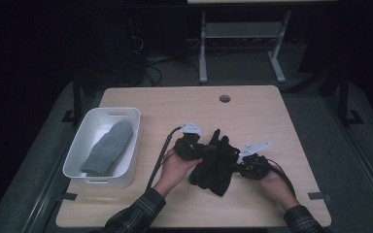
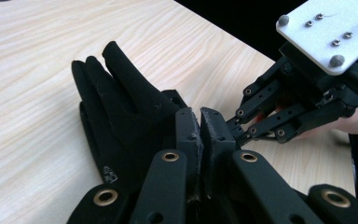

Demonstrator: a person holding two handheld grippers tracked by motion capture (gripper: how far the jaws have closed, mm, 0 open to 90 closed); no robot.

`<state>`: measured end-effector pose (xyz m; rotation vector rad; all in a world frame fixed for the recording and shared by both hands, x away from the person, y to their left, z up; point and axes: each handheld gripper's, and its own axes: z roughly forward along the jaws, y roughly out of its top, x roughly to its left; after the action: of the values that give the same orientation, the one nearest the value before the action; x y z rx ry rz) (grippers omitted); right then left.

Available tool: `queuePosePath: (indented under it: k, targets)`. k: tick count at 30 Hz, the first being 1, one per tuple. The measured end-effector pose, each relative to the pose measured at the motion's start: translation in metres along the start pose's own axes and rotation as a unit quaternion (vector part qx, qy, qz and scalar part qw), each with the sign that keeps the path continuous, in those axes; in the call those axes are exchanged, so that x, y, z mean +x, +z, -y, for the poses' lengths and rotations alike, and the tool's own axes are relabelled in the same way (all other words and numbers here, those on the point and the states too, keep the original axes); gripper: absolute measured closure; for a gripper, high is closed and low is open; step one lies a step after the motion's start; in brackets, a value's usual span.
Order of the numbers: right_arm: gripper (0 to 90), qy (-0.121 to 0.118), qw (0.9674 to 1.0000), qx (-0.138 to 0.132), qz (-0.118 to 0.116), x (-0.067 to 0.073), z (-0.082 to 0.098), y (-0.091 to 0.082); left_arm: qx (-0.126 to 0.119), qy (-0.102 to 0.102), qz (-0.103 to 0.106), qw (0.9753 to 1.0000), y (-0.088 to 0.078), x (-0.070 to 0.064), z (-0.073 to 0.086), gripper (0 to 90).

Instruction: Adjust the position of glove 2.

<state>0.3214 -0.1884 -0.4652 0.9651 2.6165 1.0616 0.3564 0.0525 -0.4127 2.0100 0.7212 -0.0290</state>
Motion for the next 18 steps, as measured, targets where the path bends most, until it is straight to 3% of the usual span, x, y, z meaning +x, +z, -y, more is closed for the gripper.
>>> queuePosePath:
  k: [11,18]
  targets:
    - [90.0,-0.004,1.0,-0.001,-0.004,0.001,-0.007,0.007,0.021,0.005,0.002,0.9998,0.026,-0.003,0.002,86.2]
    - [90.0,0.01,0.9995,-0.022,0.02,-0.01,-0.002,-0.01,0.023,-0.001,0.013,0.9996,0.04,-0.009,0.003,84.2]
